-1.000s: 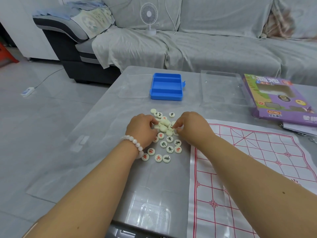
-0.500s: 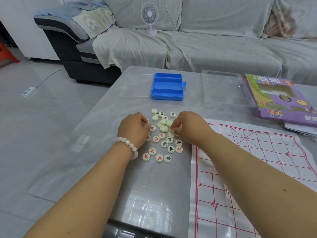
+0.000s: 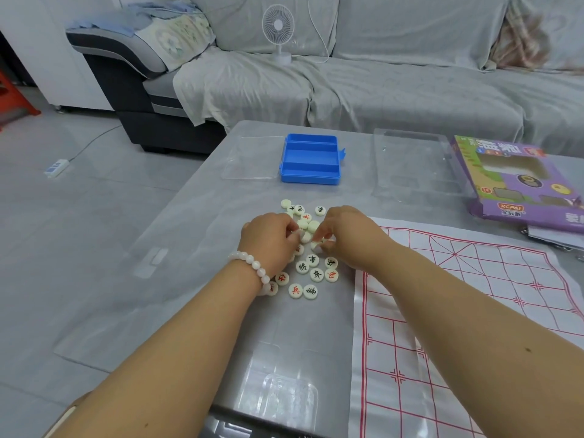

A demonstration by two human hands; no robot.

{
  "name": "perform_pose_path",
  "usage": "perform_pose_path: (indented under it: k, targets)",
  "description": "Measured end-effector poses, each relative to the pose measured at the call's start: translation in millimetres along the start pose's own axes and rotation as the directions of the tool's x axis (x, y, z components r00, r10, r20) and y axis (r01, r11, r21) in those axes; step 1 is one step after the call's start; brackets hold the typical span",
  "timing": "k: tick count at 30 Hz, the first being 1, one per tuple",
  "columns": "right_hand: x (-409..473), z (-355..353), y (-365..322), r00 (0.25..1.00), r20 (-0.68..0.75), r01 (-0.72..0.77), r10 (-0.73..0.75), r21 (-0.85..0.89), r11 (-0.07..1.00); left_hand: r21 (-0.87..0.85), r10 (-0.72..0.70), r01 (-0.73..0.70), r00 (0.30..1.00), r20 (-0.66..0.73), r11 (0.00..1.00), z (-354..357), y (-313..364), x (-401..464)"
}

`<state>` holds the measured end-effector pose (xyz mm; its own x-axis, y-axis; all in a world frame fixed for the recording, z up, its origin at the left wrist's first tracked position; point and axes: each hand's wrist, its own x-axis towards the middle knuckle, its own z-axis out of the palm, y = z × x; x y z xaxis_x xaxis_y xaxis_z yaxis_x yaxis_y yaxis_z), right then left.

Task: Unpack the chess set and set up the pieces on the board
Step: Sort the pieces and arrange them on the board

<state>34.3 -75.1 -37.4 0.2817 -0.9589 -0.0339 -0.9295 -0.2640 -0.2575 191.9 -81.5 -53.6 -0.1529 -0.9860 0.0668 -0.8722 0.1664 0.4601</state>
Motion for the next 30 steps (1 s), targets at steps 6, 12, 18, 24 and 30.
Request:
perform_pose_path:
  k: [6,12,18,24,30]
  targets:
    - [-3,2,-5,1.000,-0.015,-0.023,0.024,0.016,1.000,-0.072,-0.067,0.062,0.995,-0.080,0.996,-14,-9,0]
    - [-4,-1,-8,0.984,0.090,-0.169,0.151,0.244,0.955,-0.038,-0.194,0.191,0.975,-0.111,0.981,-29,-37,0]
    - [-6,-1,-5,0.979,0.087,-0.200,0.182,0.289,0.936,0.026,-0.201,0.203,0.978,-0.046,0.979,-31,-45,1]
    - [-7,0,-4,0.972,0.039,-0.231,0.232,0.344,0.910,0.095,-0.156,0.156,0.988,-0.001,0.983,-29,-44,4]
    - [6,-1,2,0.956,-0.141,-0.221,0.259,0.238,0.946,0.059,-0.017,0.023,0.995,-0.100,0.998,-22,-23,9]
